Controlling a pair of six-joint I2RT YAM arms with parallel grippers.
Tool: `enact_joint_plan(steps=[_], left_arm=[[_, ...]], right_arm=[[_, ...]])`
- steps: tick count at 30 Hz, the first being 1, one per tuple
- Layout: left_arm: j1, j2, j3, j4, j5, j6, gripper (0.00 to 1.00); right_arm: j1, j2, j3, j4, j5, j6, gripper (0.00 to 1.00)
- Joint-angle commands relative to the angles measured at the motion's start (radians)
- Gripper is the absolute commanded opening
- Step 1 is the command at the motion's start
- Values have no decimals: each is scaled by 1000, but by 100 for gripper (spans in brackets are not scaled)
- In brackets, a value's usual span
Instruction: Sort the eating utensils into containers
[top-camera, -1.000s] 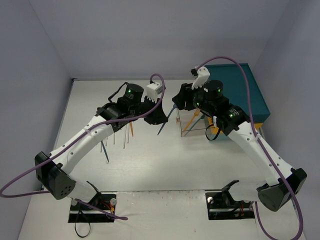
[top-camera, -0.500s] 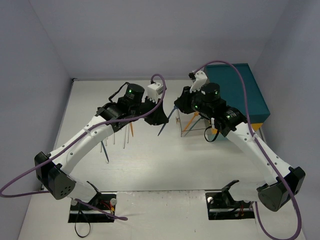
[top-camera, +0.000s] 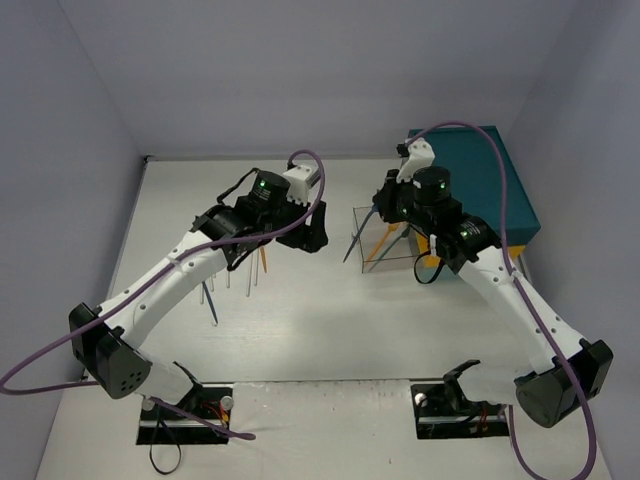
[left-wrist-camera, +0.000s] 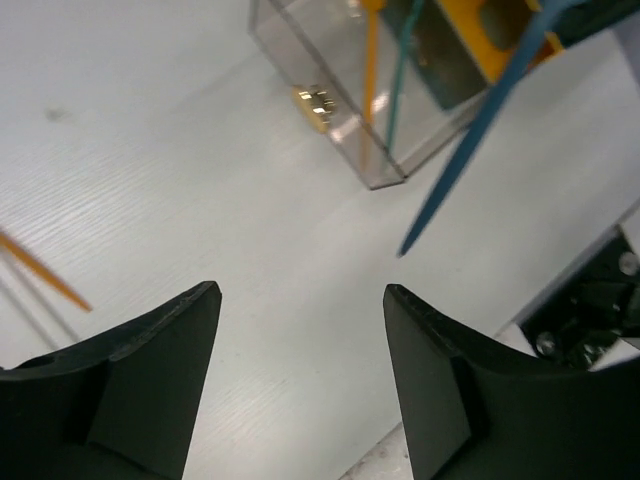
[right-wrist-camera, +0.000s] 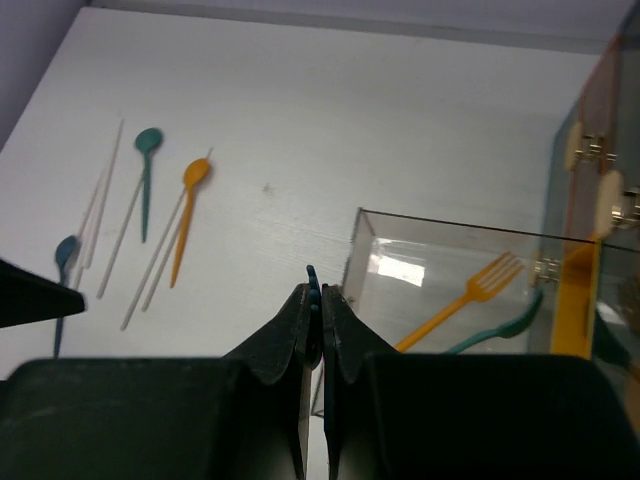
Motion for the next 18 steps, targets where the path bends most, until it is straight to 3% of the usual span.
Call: enact_joint_plan(steps=[1,9,16,18], left_arm=[[68,-104,-42,-53,-273,-41,65],[308,-320,-301,-59,-366,-73,69],[400,-406,-434,-68,-432,-19,71],[403,-419,-471,-64,-454,-15,71]], right_arm=[[-53,-48,3,32,153,-45,0],[-83,13,-11,22,370,-28,0],[-82,124,-31,24,367,28,4],[-82,153,-40,22,346,41,12]])
